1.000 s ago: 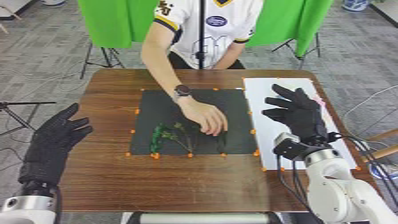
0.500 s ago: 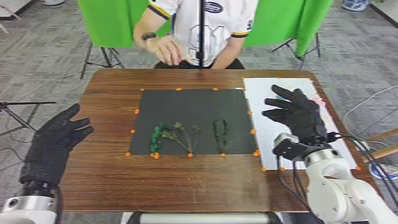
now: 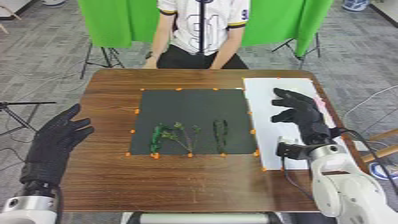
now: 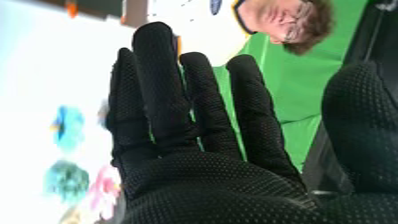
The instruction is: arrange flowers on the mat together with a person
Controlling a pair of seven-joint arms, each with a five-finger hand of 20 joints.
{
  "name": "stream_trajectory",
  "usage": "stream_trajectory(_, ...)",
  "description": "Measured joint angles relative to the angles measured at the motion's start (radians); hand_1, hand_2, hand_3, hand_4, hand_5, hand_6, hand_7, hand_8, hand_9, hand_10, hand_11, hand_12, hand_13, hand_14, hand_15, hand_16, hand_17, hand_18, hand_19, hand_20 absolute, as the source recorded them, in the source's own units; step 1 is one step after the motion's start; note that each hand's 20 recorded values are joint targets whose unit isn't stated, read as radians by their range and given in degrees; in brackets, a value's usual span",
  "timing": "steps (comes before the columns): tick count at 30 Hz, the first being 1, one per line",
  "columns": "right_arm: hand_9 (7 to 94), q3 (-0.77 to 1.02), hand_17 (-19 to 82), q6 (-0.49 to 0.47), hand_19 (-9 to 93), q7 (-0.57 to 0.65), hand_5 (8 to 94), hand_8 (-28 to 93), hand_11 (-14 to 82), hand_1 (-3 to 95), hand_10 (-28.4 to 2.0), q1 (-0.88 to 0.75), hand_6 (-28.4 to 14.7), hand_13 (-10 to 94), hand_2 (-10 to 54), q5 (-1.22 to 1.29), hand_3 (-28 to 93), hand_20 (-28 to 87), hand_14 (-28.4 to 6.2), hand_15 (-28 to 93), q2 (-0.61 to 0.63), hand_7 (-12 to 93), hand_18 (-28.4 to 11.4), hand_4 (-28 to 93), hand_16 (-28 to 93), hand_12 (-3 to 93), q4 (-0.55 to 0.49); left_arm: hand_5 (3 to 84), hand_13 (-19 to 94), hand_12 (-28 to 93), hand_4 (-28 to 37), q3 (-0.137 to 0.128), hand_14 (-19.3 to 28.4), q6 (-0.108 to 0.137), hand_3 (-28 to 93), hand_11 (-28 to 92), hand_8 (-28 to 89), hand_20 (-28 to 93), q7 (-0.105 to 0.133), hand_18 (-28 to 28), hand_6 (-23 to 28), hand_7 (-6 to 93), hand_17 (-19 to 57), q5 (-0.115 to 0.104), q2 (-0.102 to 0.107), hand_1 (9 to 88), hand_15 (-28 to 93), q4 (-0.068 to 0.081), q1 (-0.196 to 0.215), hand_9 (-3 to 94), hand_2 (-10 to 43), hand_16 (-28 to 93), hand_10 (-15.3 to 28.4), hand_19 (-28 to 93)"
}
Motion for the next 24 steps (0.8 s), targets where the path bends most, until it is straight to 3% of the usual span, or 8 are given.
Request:
stream_trajectory(9,45.4,-0.132,25,-0.01,69,0.311,44.1,-12,15.3,28.1,-15.7,0.139,0.0,56,-0.2,-0.447,75,12,-16.6,67,0.078,17,-24.8,-23,9,14.9,0.082,33.1,21,9,-27.3,0.007,24.8,0.001,81,35,-12,10,0.016,22.1,7.3,17.4,-8.2,-0.005,0.008,24.4,62,0.0,0.005,31.4,5.2,-13,19.2,54)
stream_trajectory(19,46.1,-0.24,26,-0.145,70,0.448,45.5,-13,16.0,32.3,-14.7,0.241,0.7,57,-3.1,-0.84,76,10,-14.2,66,0.136,19,-23.3,-24,9,15.0,0.142,33.1,22,9,-27.2,0.014,25.1,0.002,81,35,-12,10,0.042,22.2,7.2,17.5,-8.1,-0.016,0.019,24.4,62,0.0,0.014,31.6,5.2,-13,19.2,55)
stream_trajectory(24,47.8,-0.277,27,-0.247,70,0.476,46.5,-14,16.8,34.4,-14.0,0.28,1.3,58,-4.6,-0.905,75,9,-13.0,65,0.145,20,-22.5,-24,9,15.2,0.183,33.1,22,9,-27.3,0.014,25.1,0.002,81,35,-12,10,0.043,22.1,7.2,17.5,-8.2,-0.017,0.019,24.4,63,0.0,0.014,31.6,5.2,-13,19.3,55)
